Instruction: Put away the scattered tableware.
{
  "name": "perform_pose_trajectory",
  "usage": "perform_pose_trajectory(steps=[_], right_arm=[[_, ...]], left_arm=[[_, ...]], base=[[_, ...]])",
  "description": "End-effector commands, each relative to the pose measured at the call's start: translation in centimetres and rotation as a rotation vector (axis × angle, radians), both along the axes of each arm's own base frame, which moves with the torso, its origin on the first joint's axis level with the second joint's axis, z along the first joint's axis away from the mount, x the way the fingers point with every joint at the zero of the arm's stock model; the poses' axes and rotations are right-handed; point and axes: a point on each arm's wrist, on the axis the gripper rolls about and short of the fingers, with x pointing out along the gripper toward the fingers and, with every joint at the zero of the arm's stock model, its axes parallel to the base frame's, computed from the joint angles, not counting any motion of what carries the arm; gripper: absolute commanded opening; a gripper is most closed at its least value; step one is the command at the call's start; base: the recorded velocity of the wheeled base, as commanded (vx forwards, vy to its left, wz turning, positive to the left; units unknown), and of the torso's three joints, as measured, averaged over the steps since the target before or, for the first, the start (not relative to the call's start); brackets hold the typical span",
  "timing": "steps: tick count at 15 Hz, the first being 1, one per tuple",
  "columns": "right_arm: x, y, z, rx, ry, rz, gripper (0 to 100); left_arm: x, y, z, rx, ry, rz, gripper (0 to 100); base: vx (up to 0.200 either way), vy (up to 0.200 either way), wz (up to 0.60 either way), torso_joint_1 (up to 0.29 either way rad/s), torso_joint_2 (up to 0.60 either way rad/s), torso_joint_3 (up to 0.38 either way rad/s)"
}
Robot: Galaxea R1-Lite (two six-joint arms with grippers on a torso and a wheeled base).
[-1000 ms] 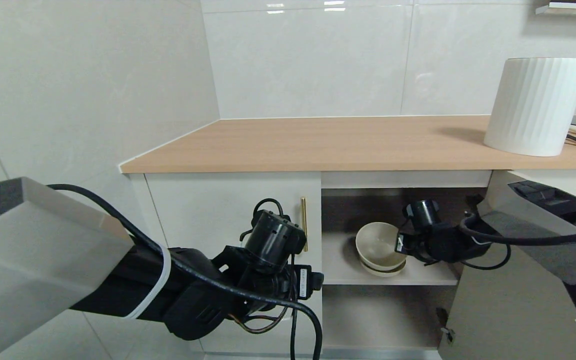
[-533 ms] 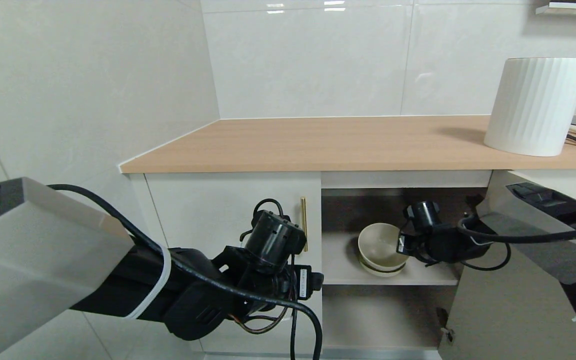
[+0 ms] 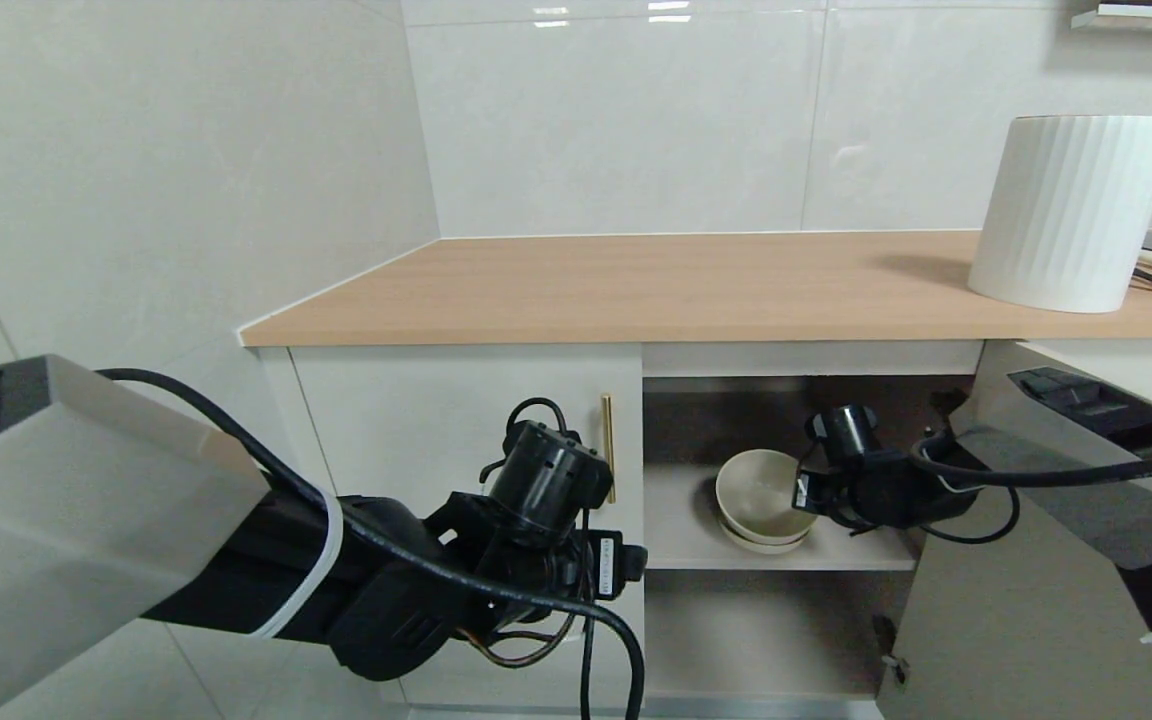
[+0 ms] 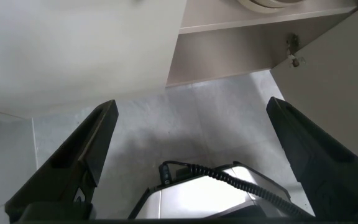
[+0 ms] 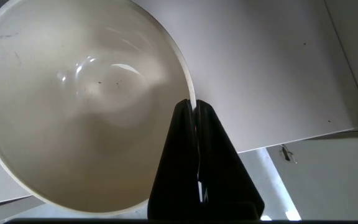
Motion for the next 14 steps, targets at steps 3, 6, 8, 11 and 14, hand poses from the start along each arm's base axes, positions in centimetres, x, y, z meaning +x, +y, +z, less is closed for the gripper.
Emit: perform_pose_trajectory(steps=[3, 6, 8, 11, 14], right_arm=[[-0.1, 0.1, 0.0, -0.002, 0.002, 0.002, 0], [-0.1, 0.1, 0.2, -0.001, -0.001, 0.002, 100], [-0.1, 0.1, 0.1, -0.002, 0.002, 0.004, 100], [-0.2, 0.1, 0.2, 0.0, 0.0, 0.003, 100], [-1.8, 0.1, 2.9, 0.009, 0.015, 0.015, 100]], left_arm=[[0.0, 0.0, -0.1, 0.0, 0.001, 0.0, 100], [0.0, 0.0, -0.1, 0.001, 0.002, 0.0, 100], [0.0, 0.0, 0.0, -0.001, 0.0, 0.0, 100], [0.0, 0.1, 0.3, -0.006, -0.007, 0.004, 100], [-0.1, 1.5, 2.6, -0.044, -0.05, 0.035, 100]], base=[[0.0, 0.0, 0.0, 0.0, 0.0, 0.0], [0.0, 0.0, 0.0, 0.0, 0.0, 0.0], [0.0, 0.0, 0.0, 0.0, 0.0, 0.0], [0.0, 0.0, 0.0, 0.0, 0.0, 0.0], [0.0, 0.0, 0.0, 0.0, 0.0, 0.0]])
